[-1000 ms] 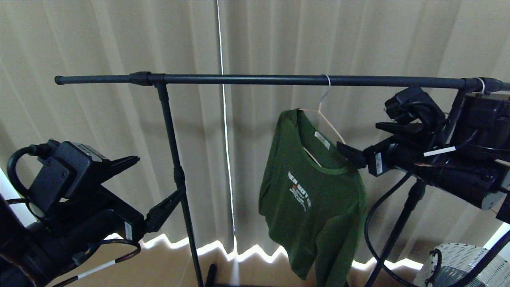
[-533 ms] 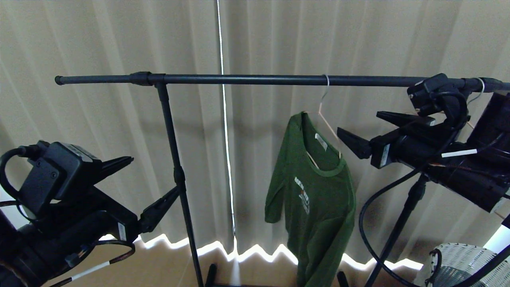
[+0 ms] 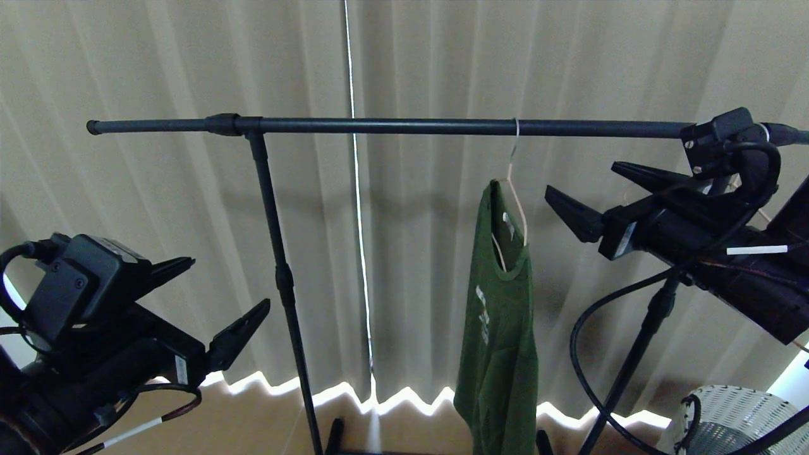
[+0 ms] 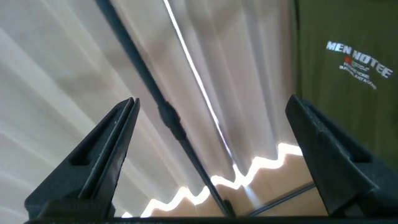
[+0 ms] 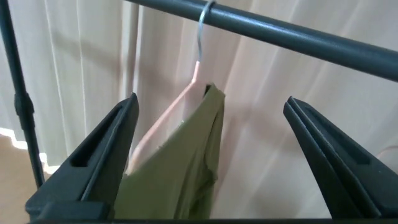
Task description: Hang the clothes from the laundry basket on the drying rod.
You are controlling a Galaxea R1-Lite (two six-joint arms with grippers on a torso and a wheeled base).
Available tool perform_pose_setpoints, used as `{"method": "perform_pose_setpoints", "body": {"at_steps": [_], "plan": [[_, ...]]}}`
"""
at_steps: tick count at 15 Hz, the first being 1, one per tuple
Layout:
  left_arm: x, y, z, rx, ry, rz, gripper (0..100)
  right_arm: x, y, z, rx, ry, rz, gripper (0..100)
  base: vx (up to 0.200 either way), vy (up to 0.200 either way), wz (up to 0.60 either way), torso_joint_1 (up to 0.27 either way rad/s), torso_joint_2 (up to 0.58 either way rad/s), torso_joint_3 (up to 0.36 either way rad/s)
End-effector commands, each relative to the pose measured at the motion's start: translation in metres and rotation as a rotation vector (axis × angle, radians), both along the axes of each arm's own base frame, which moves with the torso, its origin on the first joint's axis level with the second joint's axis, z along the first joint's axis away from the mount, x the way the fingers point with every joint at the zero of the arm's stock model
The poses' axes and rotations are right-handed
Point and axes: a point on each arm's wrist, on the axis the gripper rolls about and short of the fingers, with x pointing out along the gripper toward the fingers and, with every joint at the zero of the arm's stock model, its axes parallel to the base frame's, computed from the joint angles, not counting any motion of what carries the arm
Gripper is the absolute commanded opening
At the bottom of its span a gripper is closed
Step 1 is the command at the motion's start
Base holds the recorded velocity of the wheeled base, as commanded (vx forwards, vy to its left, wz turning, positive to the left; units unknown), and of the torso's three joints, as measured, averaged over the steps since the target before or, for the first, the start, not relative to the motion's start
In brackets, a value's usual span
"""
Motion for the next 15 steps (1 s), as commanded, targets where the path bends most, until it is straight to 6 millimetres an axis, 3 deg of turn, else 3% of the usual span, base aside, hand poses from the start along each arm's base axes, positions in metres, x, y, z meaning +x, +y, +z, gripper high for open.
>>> {"method": "perform_pose_setpoints", "body": {"at_steps": [1, 7, 11, 15], "plan": [[0.000, 0.001, -0.001, 0.000, 0.001, 0.007, 100, -0.009, -0.004, 0.003, 0.007, -0.014, 0.005, 100, 0.000, 0.000, 0.00, 0.000, 0.00, 0.000], [0.001, 0.001, -0.003, -0.002, 0.015, 0.006, 100, -0.038, -0.016, 0.000, 0.061, 0.008, 0.032, 100, 0.000, 0.000, 0.00, 0.000, 0.00, 0.000], [-0.003, 0.003, -0.008, 0.004, 0.028, 0.007, 100, -0.046, -0.024, -0.007, 0.045, 0.033, 0.003, 100, 0.000, 0.000, 0.00, 0.000, 0.00, 0.000], [-0.005, 0.009, -0.006, -0.003, 0.006, 0.041, 100, -0.060, -0.056, -0.020, -0.015, 0.164, -0.135, 100, 0.000, 0.000, 0.00, 0.000, 0.00, 0.000]]}}
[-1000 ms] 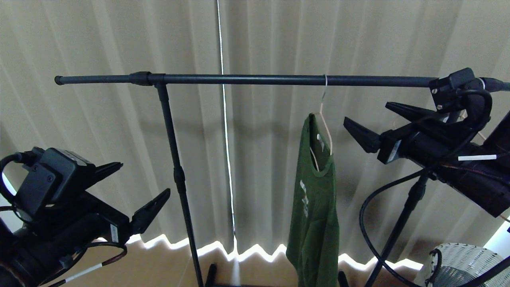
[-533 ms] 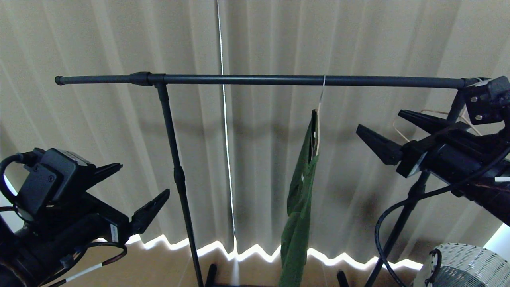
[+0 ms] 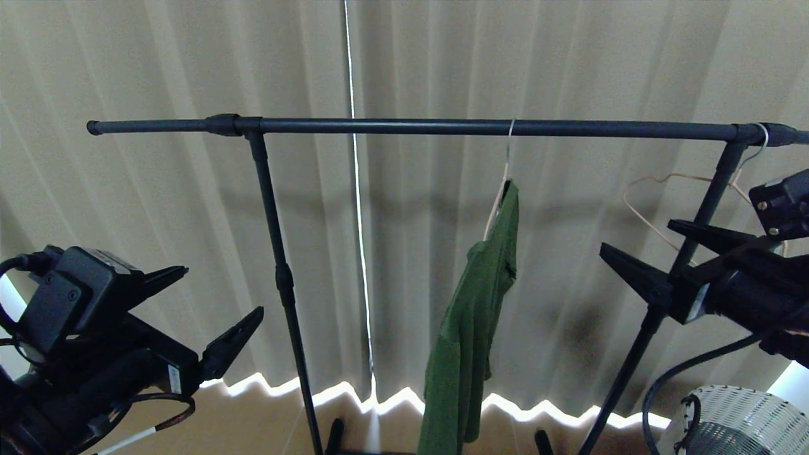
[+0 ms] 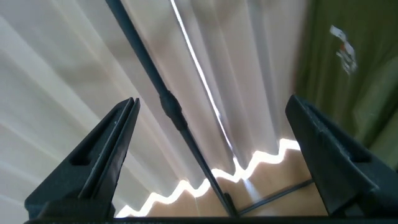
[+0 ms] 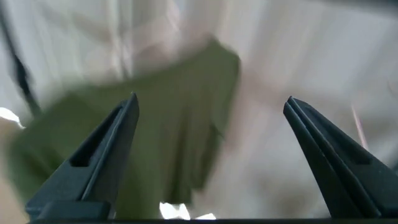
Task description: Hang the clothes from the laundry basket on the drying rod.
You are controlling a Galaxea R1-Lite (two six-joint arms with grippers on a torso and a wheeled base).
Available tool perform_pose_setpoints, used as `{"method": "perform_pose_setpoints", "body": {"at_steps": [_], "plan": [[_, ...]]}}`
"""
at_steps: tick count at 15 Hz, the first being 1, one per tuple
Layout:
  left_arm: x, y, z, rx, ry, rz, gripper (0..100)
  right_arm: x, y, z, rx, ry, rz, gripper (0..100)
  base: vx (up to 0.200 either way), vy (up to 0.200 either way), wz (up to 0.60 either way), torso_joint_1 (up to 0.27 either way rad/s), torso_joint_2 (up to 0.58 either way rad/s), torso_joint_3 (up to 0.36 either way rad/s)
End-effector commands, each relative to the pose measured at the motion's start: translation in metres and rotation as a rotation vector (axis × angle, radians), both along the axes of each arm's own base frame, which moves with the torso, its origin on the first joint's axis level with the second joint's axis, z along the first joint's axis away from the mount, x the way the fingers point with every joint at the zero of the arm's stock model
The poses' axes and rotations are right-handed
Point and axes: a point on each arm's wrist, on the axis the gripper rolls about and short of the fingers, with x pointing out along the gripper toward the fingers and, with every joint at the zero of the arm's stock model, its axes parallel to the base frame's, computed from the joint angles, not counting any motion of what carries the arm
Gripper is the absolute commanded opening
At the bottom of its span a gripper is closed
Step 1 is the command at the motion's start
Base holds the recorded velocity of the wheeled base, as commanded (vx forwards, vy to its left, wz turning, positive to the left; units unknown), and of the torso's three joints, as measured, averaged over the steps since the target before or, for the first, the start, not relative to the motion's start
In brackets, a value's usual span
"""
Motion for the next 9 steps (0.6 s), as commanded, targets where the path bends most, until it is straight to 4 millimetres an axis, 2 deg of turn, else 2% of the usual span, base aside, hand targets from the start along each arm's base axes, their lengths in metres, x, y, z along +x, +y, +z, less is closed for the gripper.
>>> {"method": "perform_pose_setpoints", "body": {"at_steps": [1, 2, 5, 9], "plan": [[0.000, 0.007, 0.000, -0.001, -0.003, 0.042, 100, -0.019, -0.018, 0.004, -0.009, 0.027, -0.065, 100, 0.000, 0.000, 0.00, 0.000, 0.00, 0.000], [0.000, 0.009, 0.000, -0.001, -0.003, 0.051, 100, -0.025, -0.023, 0.002, -0.021, 0.065, -0.086, 100, 0.000, 0.000, 0.00, 0.000, 0.00, 0.000], [-0.004, 0.013, -0.003, 0.000, -0.002, 0.065, 100, -0.048, -0.034, -0.007, -0.055, 0.203, -0.124, 100, -0.200, 0.000, 0.00, 0.009, 0.01, -0.001], [-0.005, 0.013, -0.003, -0.001, 0.000, 0.065, 100, -0.053, -0.037, -0.013, -0.062, 0.238, -0.140, 100, -0.200, 0.000, 0.00, -0.006, 0.00, 0.007]]}}
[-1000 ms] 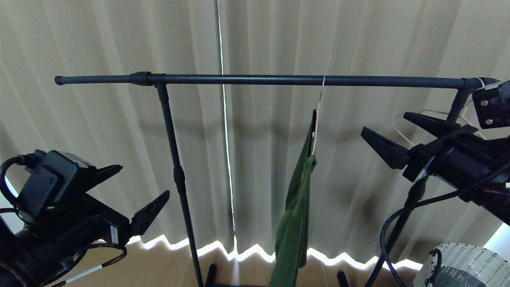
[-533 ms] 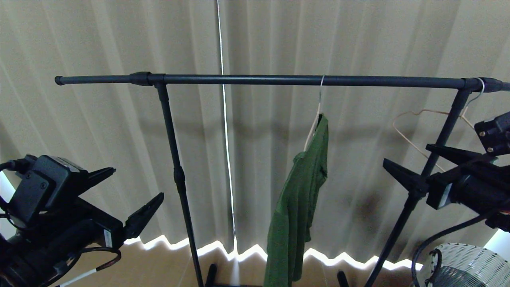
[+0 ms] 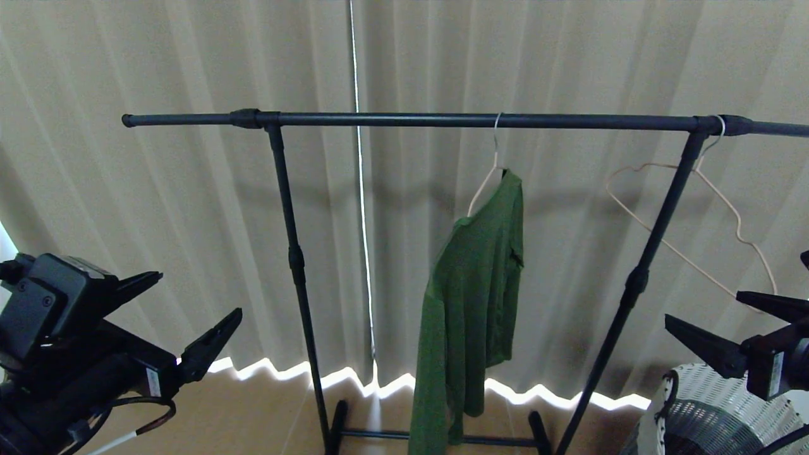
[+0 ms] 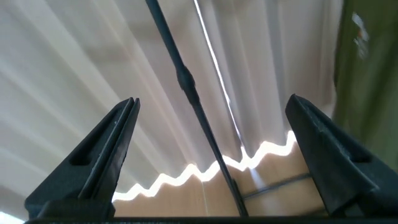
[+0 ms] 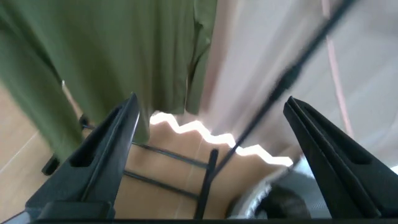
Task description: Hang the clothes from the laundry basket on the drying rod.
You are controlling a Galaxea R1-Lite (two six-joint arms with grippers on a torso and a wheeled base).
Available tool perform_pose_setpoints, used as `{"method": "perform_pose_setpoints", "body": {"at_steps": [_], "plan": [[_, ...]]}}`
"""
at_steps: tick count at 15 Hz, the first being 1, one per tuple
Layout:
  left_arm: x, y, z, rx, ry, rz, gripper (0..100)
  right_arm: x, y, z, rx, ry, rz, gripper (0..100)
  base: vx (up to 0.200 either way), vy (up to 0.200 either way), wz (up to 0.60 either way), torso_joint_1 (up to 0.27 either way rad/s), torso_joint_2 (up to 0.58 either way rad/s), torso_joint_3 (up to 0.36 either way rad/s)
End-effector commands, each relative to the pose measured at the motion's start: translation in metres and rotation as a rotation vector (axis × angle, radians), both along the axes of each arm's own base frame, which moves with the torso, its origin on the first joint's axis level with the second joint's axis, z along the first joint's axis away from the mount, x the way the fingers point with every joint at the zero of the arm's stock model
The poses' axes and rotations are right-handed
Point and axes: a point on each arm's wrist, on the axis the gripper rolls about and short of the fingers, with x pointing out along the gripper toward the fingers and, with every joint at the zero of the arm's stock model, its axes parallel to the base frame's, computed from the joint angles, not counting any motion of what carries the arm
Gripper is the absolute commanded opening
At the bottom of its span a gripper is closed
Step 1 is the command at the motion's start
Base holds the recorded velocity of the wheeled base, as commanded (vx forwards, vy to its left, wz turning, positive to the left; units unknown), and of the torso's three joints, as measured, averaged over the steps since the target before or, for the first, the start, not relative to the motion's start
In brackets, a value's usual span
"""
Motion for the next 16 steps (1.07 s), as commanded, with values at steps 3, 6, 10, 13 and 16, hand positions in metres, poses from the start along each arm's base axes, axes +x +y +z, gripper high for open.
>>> {"method": "perform_pose_setpoints", "body": {"at_steps": [3, 6, 10, 13, 16], "plan": [[-0.005, 0.002, -0.004, -0.014, 0.013, 0.002, 100, -0.007, -0.005, -0.006, -0.004, 0.004, -0.035, 100, -0.200, 0.000, 0.00, 0.001, 0.00, 0.002], [-0.014, 0.007, -0.016, -0.010, 0.050, 0.013, 100, -0.009, -0.011, -0.008, -0.001, -0.023, -0.084, 100, 0.000, 0.000, 0.00, 0.000, 0.00, 0.000], [-0.015, 0.016, -0.019, -0.096, 0.082, 0.083, 100, -0.021, -0.020, -0.034, -0.081, 0.002, -0.121, 100, 0.000, 0.000, 0.00, 0.000, 0.00, 0.000], [-0.006, 0.014, -0.014, -0.100, 0.078, 0.082, 100, -0.019, -0.027, -0.033, -0.126, -0.012, -0.166, 100, 0.000, 0.000, 0.00, 0.000, 0.00, 0.000], [-0.005, 0.014, -0.015, -0.100, 0.081, 0.085, 100, -0.018, -0.027, -0.033, -0.141, -0.011, -0.162, 100, 0.000, 0.000, 0.00, 0.000, 0.00, 0.000]]}}
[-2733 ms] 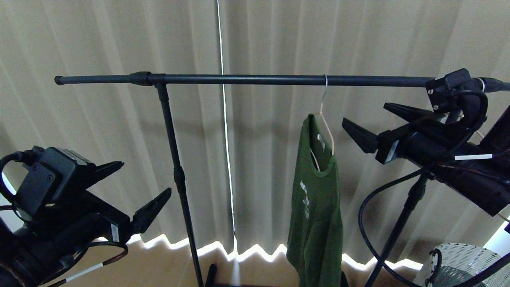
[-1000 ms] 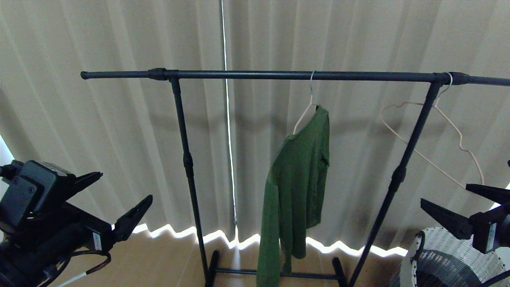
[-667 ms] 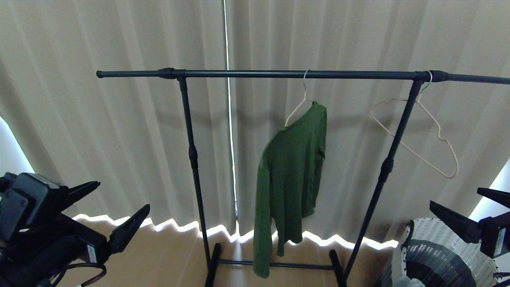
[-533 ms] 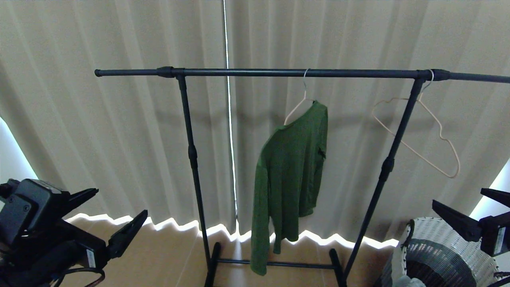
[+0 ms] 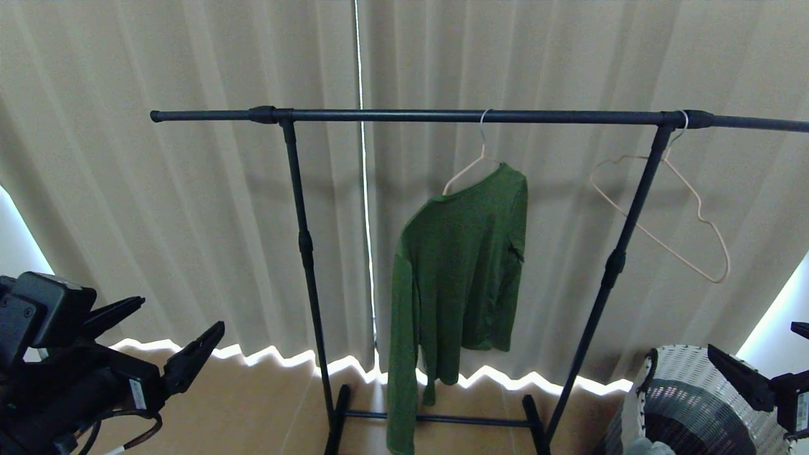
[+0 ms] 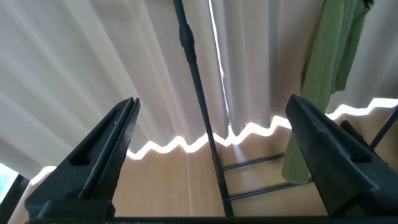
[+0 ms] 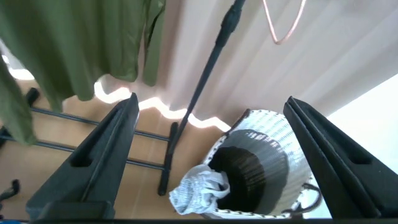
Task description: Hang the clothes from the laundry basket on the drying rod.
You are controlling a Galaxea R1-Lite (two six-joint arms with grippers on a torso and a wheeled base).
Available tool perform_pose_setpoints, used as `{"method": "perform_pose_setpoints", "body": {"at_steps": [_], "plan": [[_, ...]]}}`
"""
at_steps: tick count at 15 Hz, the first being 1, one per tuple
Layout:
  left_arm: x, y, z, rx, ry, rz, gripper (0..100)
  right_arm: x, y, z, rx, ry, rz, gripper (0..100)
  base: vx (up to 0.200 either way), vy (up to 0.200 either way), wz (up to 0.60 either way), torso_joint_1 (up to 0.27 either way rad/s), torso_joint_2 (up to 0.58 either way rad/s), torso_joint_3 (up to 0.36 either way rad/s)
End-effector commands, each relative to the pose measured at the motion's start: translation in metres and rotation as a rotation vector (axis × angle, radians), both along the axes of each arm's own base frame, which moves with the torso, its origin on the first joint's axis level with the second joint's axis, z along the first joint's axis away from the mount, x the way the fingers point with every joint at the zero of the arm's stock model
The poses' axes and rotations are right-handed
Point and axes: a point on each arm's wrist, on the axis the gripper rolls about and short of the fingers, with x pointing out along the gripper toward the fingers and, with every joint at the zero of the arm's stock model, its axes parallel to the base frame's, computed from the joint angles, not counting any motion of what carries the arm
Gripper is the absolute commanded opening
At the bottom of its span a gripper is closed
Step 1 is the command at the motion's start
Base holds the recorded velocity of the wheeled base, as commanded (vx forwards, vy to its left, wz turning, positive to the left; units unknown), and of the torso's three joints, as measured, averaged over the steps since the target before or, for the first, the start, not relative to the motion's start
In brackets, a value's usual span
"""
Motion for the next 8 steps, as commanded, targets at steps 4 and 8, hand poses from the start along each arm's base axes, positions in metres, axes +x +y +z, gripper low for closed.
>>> {"method": "perform_pose_setpoints", "body": {"at_steps": [4, 8], "plan": [[-0.007, 0.004, 0.000, 0.001, 0.005, 0.025, 100, 0.003, 0.000, -0.004, -0.018, 0.029, 0.001, 100, 0.000, 0.000, 0.00, -0.044, 0.10, 0.056], [-0.025, 0.008, 0.007, 0.002, 0.031, 0.015, 100, 0.002, 0.000, -0.007, -0.021, 0.043, 0.002, 100, 0.000, 0.000, 0.00, -0.177, 0.43, 0.244]]}}
